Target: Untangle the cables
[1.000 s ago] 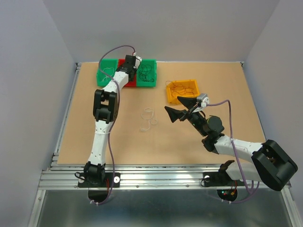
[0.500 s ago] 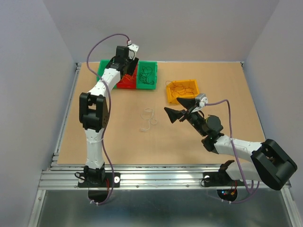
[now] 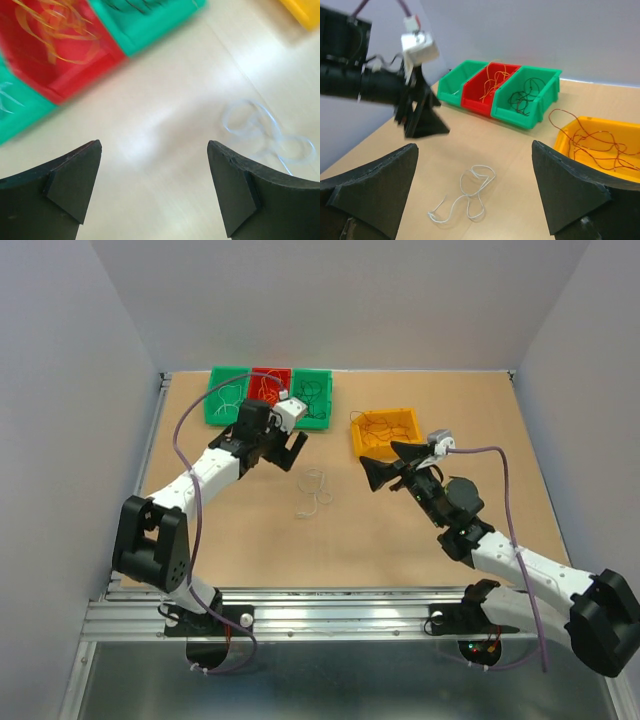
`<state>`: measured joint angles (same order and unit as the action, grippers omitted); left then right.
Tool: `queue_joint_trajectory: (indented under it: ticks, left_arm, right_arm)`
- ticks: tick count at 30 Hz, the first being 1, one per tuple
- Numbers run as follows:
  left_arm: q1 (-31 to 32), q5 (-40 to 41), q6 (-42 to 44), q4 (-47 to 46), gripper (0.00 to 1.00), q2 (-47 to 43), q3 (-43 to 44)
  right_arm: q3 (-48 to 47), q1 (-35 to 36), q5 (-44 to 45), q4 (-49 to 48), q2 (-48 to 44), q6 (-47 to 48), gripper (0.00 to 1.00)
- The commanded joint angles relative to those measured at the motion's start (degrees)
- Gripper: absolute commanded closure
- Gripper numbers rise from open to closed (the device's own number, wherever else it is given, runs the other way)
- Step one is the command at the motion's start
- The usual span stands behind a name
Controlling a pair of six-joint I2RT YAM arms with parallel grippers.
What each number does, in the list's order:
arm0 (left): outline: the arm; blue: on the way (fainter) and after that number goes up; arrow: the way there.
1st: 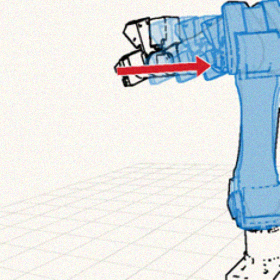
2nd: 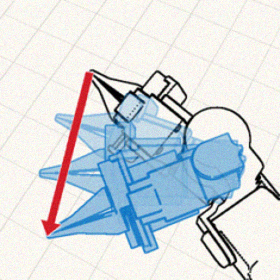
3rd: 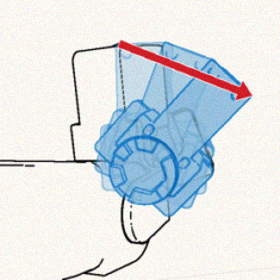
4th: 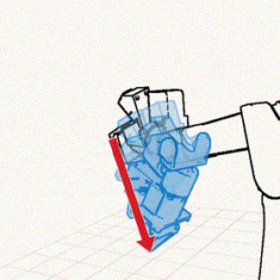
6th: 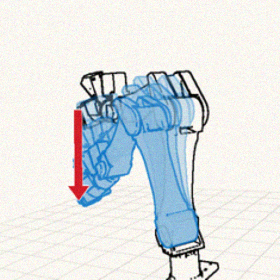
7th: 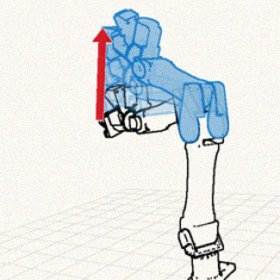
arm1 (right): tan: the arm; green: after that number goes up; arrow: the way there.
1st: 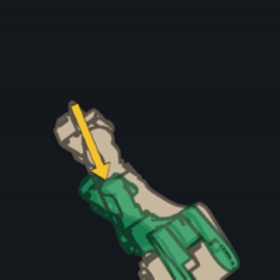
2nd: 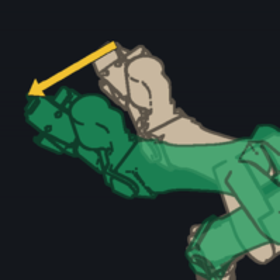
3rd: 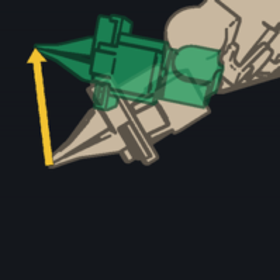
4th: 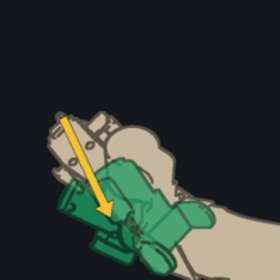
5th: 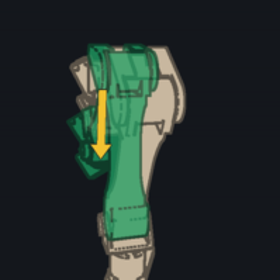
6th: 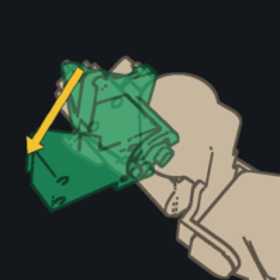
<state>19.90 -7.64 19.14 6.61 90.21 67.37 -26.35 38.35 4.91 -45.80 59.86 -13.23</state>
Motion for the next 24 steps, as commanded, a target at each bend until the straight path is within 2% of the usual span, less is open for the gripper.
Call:
queue_joint_trajectory:
  ticks: [1, 5, 8, 24]
  left_arm:
    - [2.42, -5.62, -0.50, -1.51, 0.01, -6.71, -7.33]
    - [7.68, -7.57, 0.55, -3.09, 0.01, -8.12, -12.87]
    - [11.28, -5.64, 1.52, -4.33, 0.01, -5.76, -13.15]
    - [14.55, 1.57, -0.85, -6.35, 0.01, 11.46, -5.50]
  right_arm:
    - [-2.92, 0.24, 5.73, 7.91, -5.62, -0.56, 0.00]
    - [-2.13, 0.24, 6.43, 10.20, -9.22, -0.57, 0.00]
    - [-2.04, 0.32, 6.00, 11.08, -10.46, -0.48, 0.00]
    - [-2.22, 0.24, 5.20, 12.93, -11.34, -0.39, 0.00]
